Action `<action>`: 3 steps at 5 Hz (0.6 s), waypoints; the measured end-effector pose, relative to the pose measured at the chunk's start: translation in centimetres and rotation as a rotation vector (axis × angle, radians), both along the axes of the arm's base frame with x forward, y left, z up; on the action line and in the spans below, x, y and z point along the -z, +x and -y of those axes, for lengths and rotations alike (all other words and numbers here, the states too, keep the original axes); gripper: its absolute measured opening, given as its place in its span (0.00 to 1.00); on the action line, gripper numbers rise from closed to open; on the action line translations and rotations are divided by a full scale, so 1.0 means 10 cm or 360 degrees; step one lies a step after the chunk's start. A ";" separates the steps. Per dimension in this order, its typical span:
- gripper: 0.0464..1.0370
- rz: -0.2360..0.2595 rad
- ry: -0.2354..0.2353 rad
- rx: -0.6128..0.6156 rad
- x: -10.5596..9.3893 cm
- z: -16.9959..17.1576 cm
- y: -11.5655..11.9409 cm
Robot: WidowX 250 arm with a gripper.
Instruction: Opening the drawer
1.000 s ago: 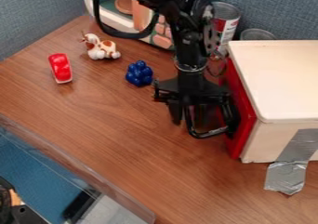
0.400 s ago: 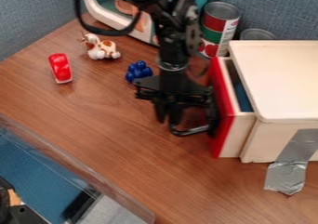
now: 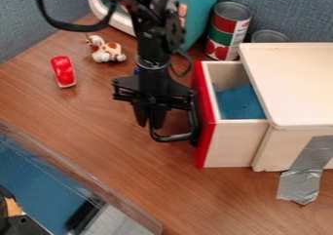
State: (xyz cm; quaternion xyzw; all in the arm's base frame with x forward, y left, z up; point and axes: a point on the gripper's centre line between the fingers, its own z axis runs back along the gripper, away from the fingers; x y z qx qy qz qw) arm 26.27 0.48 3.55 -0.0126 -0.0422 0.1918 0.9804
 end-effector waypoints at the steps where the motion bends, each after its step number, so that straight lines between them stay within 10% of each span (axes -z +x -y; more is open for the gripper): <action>1: 0.19 -0.0034 0.0006 0.0014 -0.02 -0.11 -0.07; 3: 0.45 -0.0087 0.0033 0.0019 -0.03 -0.17 -0.20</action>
